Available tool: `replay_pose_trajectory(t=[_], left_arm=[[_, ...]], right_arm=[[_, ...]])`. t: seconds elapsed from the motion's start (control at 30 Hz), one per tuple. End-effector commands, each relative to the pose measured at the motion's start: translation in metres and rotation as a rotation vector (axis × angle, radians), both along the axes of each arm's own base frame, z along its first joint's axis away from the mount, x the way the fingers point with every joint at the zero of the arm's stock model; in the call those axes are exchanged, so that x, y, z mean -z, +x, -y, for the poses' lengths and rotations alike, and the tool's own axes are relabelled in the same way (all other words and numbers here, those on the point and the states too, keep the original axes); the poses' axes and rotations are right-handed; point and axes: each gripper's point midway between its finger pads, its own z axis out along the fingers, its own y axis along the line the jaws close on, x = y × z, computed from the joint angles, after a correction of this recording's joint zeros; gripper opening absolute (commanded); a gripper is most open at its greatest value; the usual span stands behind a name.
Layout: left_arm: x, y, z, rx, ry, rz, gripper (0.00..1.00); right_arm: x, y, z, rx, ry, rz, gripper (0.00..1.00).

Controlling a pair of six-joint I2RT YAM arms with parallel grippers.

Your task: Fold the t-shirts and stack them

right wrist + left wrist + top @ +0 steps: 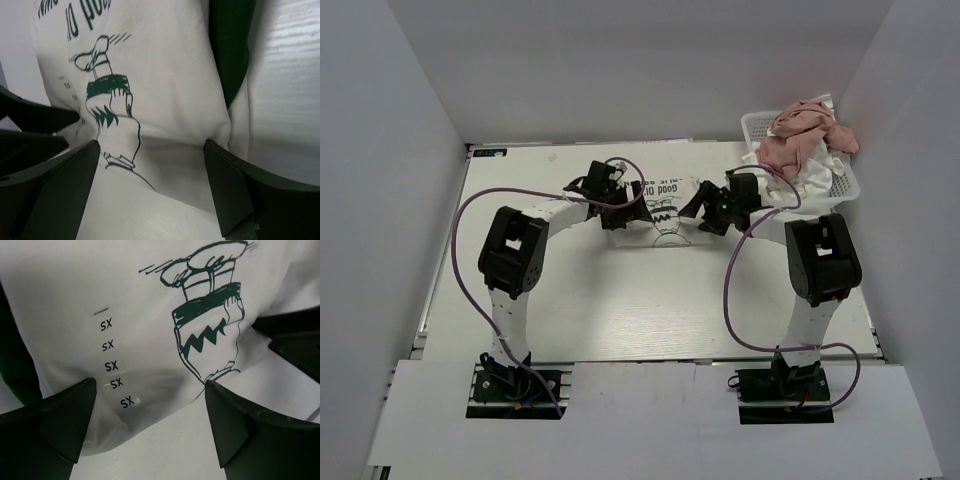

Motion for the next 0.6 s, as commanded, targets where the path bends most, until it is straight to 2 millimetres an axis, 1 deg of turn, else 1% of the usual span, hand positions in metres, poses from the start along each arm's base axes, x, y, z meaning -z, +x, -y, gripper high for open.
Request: replay_pose_trajectory(t=[0.0,0.03,0.07,0.1,0.13,0.17,0.2,0.23,0.27,0.3,0.33,0.37,0.4,0.43,0.47,0.5,0.53,0.57], left_arm=[[-0.027,0.006,-0.025,-0.039,0.132,0.048,1.00],[-0.041,0.008,-0.026,-0.031,0.142,0.080,1.00],[-0.053,0.015,-0.032,-0.061,0.166,0.108,1.00],[-0.053,0.009,-0.039,-0.066,0.201,0.092,1.00],[-0.059,0.007,-0.043,-0.062,0.220,0.107,1.00],[-0.070,0.005,-0.054,-0.079,0.252,0.146,1.00],[-0.069,0.001,-0.062,-0.089,0.282,0.156,1.00],[-0.072,0.003,-0.066,-0.109,0.287,0.184,1.00],[-0.063,-0.001,-0.078,-0.117,0.312,0.176,1.00],[-0.063,-0.005,-0.078,-0.103,0.312,0.177,1.00],[-0.063,-0.002,-0.084,-0.115,0.313,0.175,1.00],[-0.063,0.006,-0.088,-0.133,0.351,0.182,1.00],[-0.062,0.010,-0.090,-0.144,0.370,0.178,1.00],[-0.046,0.013,-0.090,-0.126,0.396,0.145,1.00],[-0.050,0.020,-0.087,-0.116,0.404,0.146,1.00],[-0.047,0.025,-0.086,-0.105,0.412,0.150,1.00],[-0.042,0.029,-0.089,-0.102,0.440,0.148,1.00],[-0.037,0.036,-0.086,-0.094,0.447,0.148,1.00]], right_arm=[[-0.024,-0.020,0.001,-0.065,-0.013,0.061,0.90],[-0.029,-0.024,0.002,-0.070,-0.007,0.079,0.90],[-0.061,-0.026,0.002,-0.082,0.009,0.183,0.90],[-0.060,-0.033,0.005,-0.081,0.000,0.193,0.90],[-0.069,-0.034,0.006,-0.078,0.000,0.228,0.90],[-0.068,-0.043,0.008,-0.109,-0.013,0.259,0.90],[-0.081,-0.052,0.008,-0.132,-0.007,0.301,0.90],[-0.090,-0.057,0.011,-0.150,-0.021,0.336,0.90],[-0.101,-0.061,0.013,-0.151,-0.029,0.374,0.90],[-0.098,-0.074,0.016,-0.179,-0.053,0.390,0.90],[-0.099,-0.078,0.017,-0.185,-0.061,0.402,0.90],[-0.109,-0.082,0.019,-0.184,-0.059,0.435,0.90],[-0.098,-0.090,0.023,-0.189,-0.085,0.427,0.90],[-0.113,-0.093,0.027,-0.178,-0.088,0.469,0.90],[-0.110,-0.096,0.029,-0.172,-0.096,0.457,0.90],[-0.111,-0.097,0.031,-0.177,-0.111,0.466,0.90],[-0.116,-0.100,0.033,-0.171,-0.121,0.470,0.90],[-0.117,-0.104,0.035,-0.174,-0.128,0.470,0.90]])
